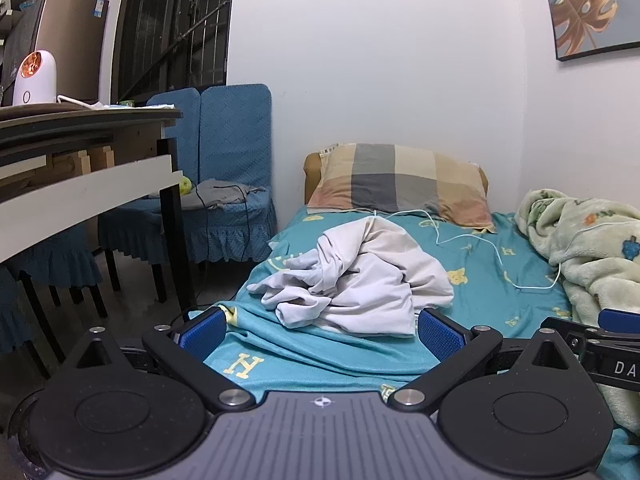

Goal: Fold clothes
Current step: 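Move both grippers toward the crumpled white shirt on the bed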

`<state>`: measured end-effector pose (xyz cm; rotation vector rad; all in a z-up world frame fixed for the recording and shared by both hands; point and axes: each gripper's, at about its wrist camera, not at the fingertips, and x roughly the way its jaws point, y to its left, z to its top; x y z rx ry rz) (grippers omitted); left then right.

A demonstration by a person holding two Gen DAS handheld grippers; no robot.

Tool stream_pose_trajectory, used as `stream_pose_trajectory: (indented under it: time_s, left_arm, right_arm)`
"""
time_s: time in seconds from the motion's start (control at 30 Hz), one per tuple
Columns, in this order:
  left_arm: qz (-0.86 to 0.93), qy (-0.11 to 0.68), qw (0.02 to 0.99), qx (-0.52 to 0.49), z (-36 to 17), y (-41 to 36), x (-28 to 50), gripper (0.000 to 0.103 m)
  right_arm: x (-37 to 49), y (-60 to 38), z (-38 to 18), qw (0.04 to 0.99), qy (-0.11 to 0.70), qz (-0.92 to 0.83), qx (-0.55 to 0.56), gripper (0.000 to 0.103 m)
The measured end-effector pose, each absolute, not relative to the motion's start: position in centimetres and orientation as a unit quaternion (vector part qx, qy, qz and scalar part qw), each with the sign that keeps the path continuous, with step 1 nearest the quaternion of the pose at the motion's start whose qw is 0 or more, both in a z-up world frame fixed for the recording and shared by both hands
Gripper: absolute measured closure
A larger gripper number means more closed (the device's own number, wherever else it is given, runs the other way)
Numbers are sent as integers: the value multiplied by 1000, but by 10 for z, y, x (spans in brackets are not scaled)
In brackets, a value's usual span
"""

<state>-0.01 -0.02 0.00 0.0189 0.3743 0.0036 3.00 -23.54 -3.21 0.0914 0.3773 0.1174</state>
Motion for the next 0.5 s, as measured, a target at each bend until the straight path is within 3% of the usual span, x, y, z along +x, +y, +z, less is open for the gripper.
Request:
stream_pose_trajectory:
  time_s: [0.5]
  left_arm:
    - [-6,195,980,38,-11,-9,3,0]
  right_arm:
    - [29,-238,-31,981,178,51,56,16]
